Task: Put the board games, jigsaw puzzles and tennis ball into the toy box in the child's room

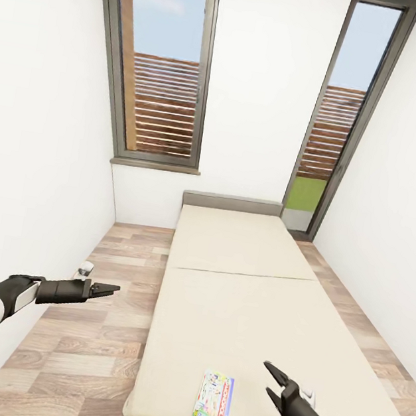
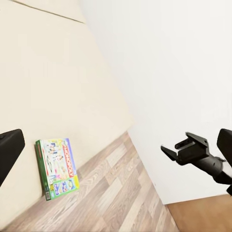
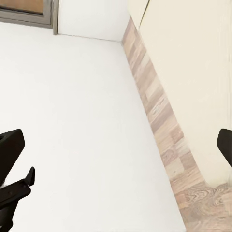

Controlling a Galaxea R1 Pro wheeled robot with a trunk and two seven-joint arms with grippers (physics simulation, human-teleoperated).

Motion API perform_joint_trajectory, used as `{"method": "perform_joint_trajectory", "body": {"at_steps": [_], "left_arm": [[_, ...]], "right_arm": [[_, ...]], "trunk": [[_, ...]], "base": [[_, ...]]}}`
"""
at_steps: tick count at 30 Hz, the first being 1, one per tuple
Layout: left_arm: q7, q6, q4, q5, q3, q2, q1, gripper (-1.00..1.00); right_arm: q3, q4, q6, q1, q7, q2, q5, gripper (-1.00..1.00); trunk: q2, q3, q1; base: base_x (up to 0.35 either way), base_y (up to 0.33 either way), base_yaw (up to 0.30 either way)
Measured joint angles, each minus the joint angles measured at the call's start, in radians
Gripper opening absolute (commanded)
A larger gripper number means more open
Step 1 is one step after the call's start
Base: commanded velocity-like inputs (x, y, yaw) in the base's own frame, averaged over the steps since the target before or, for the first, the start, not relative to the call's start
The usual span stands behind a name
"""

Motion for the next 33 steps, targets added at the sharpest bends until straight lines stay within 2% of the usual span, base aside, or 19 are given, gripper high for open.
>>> {"method": "perform_joint_trajectory", "body": {"at_steps": [4, 7, 11, 14, 17, 19, 21, 24, 28, 30, 33], "left_arm": [[0.001, 0.001, 0.000, 0.000, 0.000, 0.000, 0.000, 1.00], [0.003, 0.000, 0.000, 0.000, 0.000, 0.000, 0.000, 1.00], [0.004, -0.001, 0.000, 0.000, 0.000, 0.000, 0.000, 1.00], [0.004, -0.002, 0.000, 0.000, -0.002, -0.001, 0.000, 1.00], [0.003, -0.003, 0.000, 0.001, -0.002, -0.001, 0.000, 1.00], [0.001, -0.004, 0.000, 0.001, -0.003, -0.003, 0.000, 1.00], [0.000, -0.004, 0.000, 0.000, -0.003, -0.004, 0.000, 1.00], [-0.003, -0.002, 0.000, 0.000, -0.003, -0.003, 0.000, 1.00], [-0.008, 0.002, 0.000, 0.000, -0.001, 0.000, 0.000, 1.00], [-0.008, 0.003, 0.000, 0.000, -0.001, 0.001, 0.000, 1.00], [-0.008, 0.002, 0.001, -0.001, -0.002, 0.001, 0.001, 1.00]], "right_arm": [[-0.034, 0.069, -0.002, -0.019, 0.001, -0.005, -0.001, 1.00], [-0.075, 0.148, -0.010, -0.044, 0.000, -0.010, 0.000, 1.00], [-0.105, 0.280, -0.031, -0.084, 0.001, -0.041, 0.003, 1.00], [-0.111, 0.394, -0.098, -0.109, 0.002, -0.070, 0.005, 1.00], [-0.112, 0.489, -0.152, -0.118, 0.003, -0.089, 0.010, 1.00], [-0.111, 0.554, -0.191, -0.121, 0.003, -0.095, 0.014, 1.00], [-0.109, 0.610, -0.261, -0.123, 0.004, -0.098, 0.019, 1.00], [-0.097, 0.636, -0.333, -0.124, 0.003, -0.092, 0.026, 1.00], [-0.045, 0.683, -0.451, -0.124, -0.021, -0.080, 0.051, 1.00], [-0.014, 0.720, -0.516, -0.125, -0.051, -0.062, 0.063, 1.00], [0.000, 0.736, -0.549, -0.126, -0.067, -0.048, 0.068, 1.00]], "trunk": [[-0.028, -0.013, 0.015], [-0.049, -0.022, 0.027], [-0.077, -0.035, 0.042], [-0.098, -0.044, 0.054], [-0.119, -0.054, 0.065], [-0.133, -0.060, 0.073], [-0.148, -0.066, 0.081], [-0.169, -0.076, 0.092], [-0.197, -0.088, 0.108], [-0.211, -0.095, 0.115], [-0.232, -0.104, 0.127]], "base": [[0.000, 0.000, 0.000], [0.000, 0.000, 0.000], [0.000, 0.000, 0.000], [0.000, 0.000, 0.000], [0.000, 0.000, 0.000], [0.000, 0.000, 0.000], [0.000, 0.000, 0.000], [0.000, 0.000, 0.000], [0.000, 0.000, 0.000], [0.000, 0.000, 0.000], [0.000, 0.000, 0.000]]}}
